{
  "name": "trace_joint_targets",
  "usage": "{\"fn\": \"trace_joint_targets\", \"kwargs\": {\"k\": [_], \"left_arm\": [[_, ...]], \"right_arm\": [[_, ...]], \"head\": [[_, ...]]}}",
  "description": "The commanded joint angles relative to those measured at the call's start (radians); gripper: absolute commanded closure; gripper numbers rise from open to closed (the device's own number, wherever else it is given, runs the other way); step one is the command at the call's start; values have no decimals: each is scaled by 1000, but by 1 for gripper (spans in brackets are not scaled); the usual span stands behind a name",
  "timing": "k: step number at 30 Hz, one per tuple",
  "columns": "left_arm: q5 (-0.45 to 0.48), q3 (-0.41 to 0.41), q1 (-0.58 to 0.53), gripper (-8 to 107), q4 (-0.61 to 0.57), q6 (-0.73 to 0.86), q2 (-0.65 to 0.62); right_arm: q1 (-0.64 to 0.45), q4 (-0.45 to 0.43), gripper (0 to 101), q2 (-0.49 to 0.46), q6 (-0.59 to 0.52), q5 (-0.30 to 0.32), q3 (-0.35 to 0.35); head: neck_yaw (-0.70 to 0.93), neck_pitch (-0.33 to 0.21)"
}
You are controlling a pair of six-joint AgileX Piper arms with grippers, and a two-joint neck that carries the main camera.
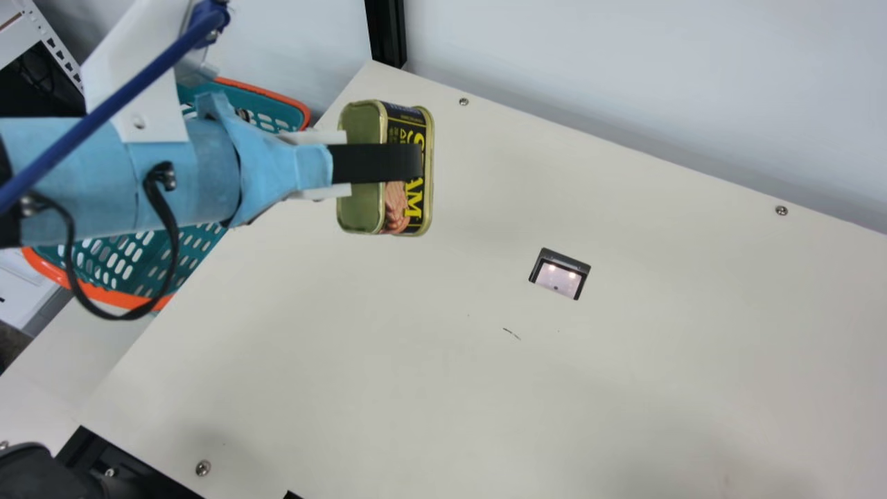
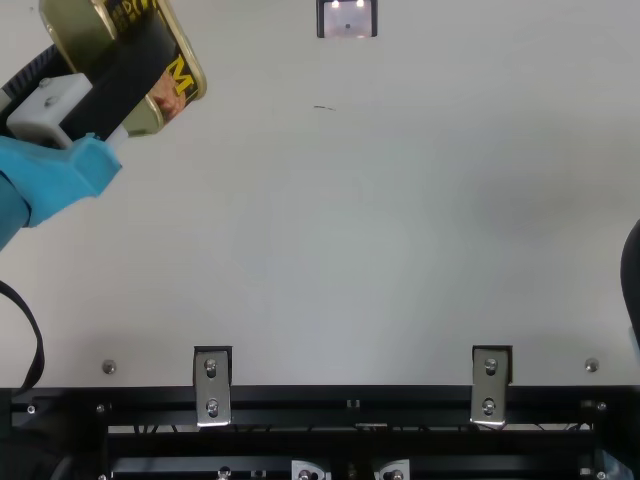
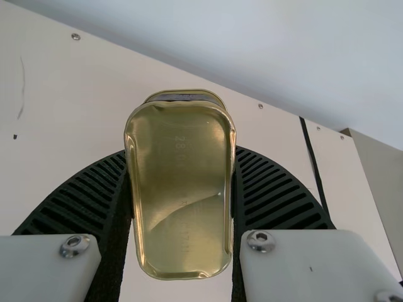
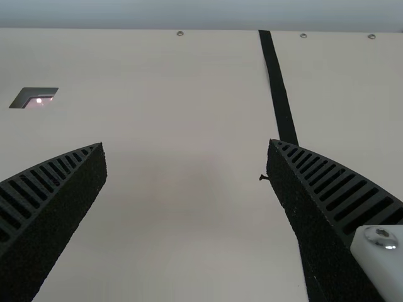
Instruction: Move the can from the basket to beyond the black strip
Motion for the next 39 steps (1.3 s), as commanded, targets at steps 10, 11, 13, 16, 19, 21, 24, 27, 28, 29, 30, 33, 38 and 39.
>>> {"fn": "trace_joint_targets", "kwargs": {"k": [10,11,13,16,19,21,24,27,28,29,30,33,38,39], "left_arm": [[-229,63,-59,89,30,18,12],[-252,68,-67,89,34,15,14],[-303,81,-84,89,43,15,21],[-375,99,-106,89,60,15,35],[-443,115,-124,89,76,18,53],[-485,125,-136,89,85,22,66],[-546,139,-154,89,93,30,89],[-602,151,-173,89,97,38,116],[-620,155,-180,89,96,44,125],[-637,157,-186,89,94,48,134],[-657,161,-193,89,91,54,144],[-713,170,-215,89,79,77,175],[-811,189,-256,89,47,127,235],[-830,193,-263,89,40,136,248]], "right_arm": [[0,0,0,0,0,0,0],[0,0,0,0,0,0,0],[0,0,0,0,0,0,0],[0,0,0,0,0,0,0],[0,0,0,0,0,0,0],[0,0,0,0,0,0,0],[0,0,0,0,0,0,0],[0,0,0,0,0,0,0],[0,0,0,0,0,0,0],[0,0,0,0,0,0,0],[0,0,0,0,0,0,0],[0,0,0,0,0,0,0],[0,0,0,0,0,0,0],[0,0,0,0,0,0,0]], "head": [[-28,-16],[-44,-10],[-83,2],[-141,19],[-193,33],[-226,43],[-269,58],[-313,71],[-327,75],[-340,79],[-352,83],[-352,83],[-352,83],[-352,83]]}}
